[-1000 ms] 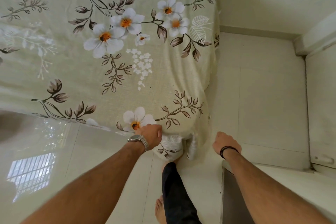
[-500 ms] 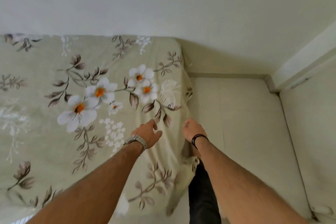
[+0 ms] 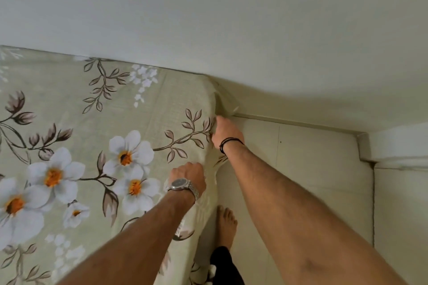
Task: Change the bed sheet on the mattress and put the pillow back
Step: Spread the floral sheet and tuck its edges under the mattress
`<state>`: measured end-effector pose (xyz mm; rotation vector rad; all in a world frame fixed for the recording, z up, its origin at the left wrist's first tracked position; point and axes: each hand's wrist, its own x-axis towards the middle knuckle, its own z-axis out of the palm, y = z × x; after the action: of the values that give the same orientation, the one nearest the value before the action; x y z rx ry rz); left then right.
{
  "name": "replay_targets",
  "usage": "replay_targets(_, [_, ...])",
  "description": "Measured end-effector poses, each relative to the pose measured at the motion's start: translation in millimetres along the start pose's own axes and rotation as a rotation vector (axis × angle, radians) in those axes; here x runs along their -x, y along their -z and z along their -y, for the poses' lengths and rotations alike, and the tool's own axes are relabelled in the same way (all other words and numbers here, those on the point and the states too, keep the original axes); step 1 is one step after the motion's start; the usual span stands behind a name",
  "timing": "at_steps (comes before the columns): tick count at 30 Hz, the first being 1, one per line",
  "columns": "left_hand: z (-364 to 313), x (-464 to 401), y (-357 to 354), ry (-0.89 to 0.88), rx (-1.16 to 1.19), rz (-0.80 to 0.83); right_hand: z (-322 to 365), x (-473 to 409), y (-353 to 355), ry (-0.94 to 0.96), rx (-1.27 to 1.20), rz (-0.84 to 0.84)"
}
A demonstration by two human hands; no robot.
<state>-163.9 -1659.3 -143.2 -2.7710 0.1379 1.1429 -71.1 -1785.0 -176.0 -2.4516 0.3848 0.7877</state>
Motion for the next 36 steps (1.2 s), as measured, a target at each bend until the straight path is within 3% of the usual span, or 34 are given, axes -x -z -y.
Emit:
replay_targets(7, [-21.0,9.1,12.3,-0.087,0.198,0.091,-12.2,-5.4,10.3,0.098,0.217,-0.029])
replay_targets(10, [-27.7,18.2,23.5,-0.109,0.398,0.112,-41.2,-4.4,29.5,-0.051,0.26,0.009])
replay_targets(14, [-16.6,22.6,29.3,-0.007,0.532,-0.026,-57.4,-11.5,59.4,-0.106,0.172,0.089])
replay_targets(17, [0.1,21.0,16.3,0.118,0.608,-0.126,-42.5,-27.2,68.7,0.014,0.082,0.143])
replay_targets(21, [17.6,-13.5,-10.0,0.323,0.615,-0.422,-9.3,-69.9,54.2,0.22,0.039,0.028])
replay_targets(24, [14.4,-58.8,-16.8,0.475,0.734,-0.502,-3.1,-117.4,26.8,0.315,0.041,-0.022])
replay_targets(29, [-0.9,-87.0,-38.1,0.617,0.649,-0.612,-29.2,-188.0,-4.4,0.371,0.246,-0.005])
replay_targets(36, [0.3,-81.9,-38.4,0.657,0.593,-0.687,-26.7,-198.3,-19.2,0.371,-0.187,0.053])
